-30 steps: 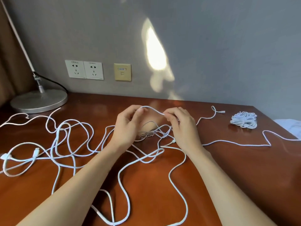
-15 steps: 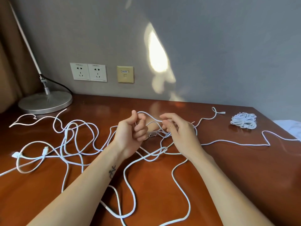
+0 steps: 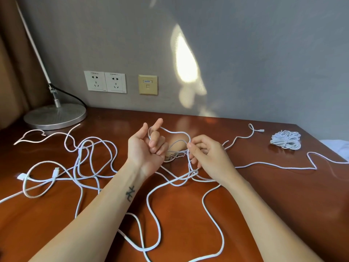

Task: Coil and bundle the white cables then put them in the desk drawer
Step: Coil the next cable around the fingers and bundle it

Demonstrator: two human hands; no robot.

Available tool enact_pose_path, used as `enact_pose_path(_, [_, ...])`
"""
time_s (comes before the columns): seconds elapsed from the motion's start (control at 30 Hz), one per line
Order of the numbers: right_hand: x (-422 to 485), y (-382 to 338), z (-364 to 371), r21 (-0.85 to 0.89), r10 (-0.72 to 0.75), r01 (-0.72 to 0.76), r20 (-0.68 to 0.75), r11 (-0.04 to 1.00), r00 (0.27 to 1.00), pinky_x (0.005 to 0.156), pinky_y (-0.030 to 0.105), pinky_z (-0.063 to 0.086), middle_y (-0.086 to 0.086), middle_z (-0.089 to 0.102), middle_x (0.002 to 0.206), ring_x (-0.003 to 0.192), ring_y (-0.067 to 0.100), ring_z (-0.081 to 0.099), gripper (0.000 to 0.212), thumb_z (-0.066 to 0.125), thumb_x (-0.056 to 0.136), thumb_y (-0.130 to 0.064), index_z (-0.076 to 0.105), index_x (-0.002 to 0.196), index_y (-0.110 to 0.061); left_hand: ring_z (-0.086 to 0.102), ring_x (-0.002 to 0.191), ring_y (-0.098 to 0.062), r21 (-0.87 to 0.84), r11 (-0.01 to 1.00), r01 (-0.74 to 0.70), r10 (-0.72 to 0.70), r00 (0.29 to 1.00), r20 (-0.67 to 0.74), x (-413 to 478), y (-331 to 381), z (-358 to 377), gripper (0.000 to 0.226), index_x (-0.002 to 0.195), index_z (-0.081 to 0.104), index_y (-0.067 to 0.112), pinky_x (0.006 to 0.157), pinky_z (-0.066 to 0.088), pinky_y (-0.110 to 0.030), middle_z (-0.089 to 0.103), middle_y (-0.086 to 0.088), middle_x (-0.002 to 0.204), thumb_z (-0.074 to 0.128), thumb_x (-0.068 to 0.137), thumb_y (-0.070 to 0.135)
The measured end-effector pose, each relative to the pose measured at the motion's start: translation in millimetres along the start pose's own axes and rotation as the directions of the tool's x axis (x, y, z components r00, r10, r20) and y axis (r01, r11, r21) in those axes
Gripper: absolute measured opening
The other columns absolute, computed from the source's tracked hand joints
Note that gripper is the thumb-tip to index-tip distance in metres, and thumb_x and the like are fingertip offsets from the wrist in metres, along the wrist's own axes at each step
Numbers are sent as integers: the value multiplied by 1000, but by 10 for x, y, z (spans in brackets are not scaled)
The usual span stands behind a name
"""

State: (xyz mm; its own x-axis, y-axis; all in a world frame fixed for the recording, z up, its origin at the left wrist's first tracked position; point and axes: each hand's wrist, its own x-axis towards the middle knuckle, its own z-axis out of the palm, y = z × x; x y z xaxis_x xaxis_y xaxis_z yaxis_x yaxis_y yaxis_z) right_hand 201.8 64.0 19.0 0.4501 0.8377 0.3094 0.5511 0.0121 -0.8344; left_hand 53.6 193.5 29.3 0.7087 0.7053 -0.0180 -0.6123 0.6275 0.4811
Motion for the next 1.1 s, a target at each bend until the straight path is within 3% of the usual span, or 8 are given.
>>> enact_pose_path(0.17, [20,-27,24,275,78,-65,-36,959,996,76,47,64,9,77,87,80,28,77,6,55,106,-10,57,111,-12,22,42,-11,-49,998,39,-37,998,46,-20,-21,19,37,118,68,4,52,17,-23,31,3,49,37,108,22])
enact_pose_path(0.27, [27,-20,13,297,96,-82,-33,951,995,69,52,64,5,72,83,67,24,72,11,55,106,-12,61,113,-18,24,45,-11,-59,997,43,-37,994,98,-30,-46,42,35,117,67,11,52,20,-22,33,5,53,37,110,29])
enact_pose_path(0.47, [1,-18,38,36,44,-40,-104,999,994,49,30,52,-11,68,80,46,15,58,17,58,105,-17,71,108,-27,25,48,-9,-80,995,59,-46,987,154,-41,-120,85,29,108,71,18,53,21,-21,36,7,54,48,107,37])
enact_pose_path(0.6, [-38,-49,49,-4,48,-47,32,999,998,45,10,37,-10,67,75,49,-1,56,20,61,103,-15,75,113,-25,23,49,-11,-108,991,76,-57,984,168,-73,-92,93,41,107,73,10,52,26,-22,33,5,48,45,108,40])
enact_pose_path(0.7, [-54,-75,69,-99,21,-6,152,995,988,51,11,43,-6,72,78,57,-2,62,18,63,102,-21,78,113,-26,22,53,-14,-169,982,85,-60,987,150,-84,-71,88,46,105,76,5,55,27,-24,31,2,52,40,108,34])
enact_pose_path(0.83, [-61,-82,79,-73,25,-8,245,997,969,77,22,58,-5,77,83,82,6,73,18,67,100,-23,78,112,-30,24,58,-15,-248,967,58,-34,994,101,-31,-28,41,41,101,74,4,63,24,-26,32,1,63,39,106,25])
enact_pose_path(0.97, [-68,-108,62,-74,22,-4,247,997,969,79,21,59,-7,77,80,80,6,74,16,70,98,-26,78,111,-29,28,59,-14,-100,994,-37,41,999,34,59,7,-42,41,104,66,7,64,26,-27,40,0,67,33,110,29])
enact_pose_path(1.1, [-65,-107,44,-86,5,16,239,996,971,72,20,55,-6,77,84,74,5,70,13,72,96,-28,82,105,-28,29,54,-12,294,941,-170,187,982,-30,109,-17,-76,42,101,60,8,59,28,-27,42,1,65,28,113,33])
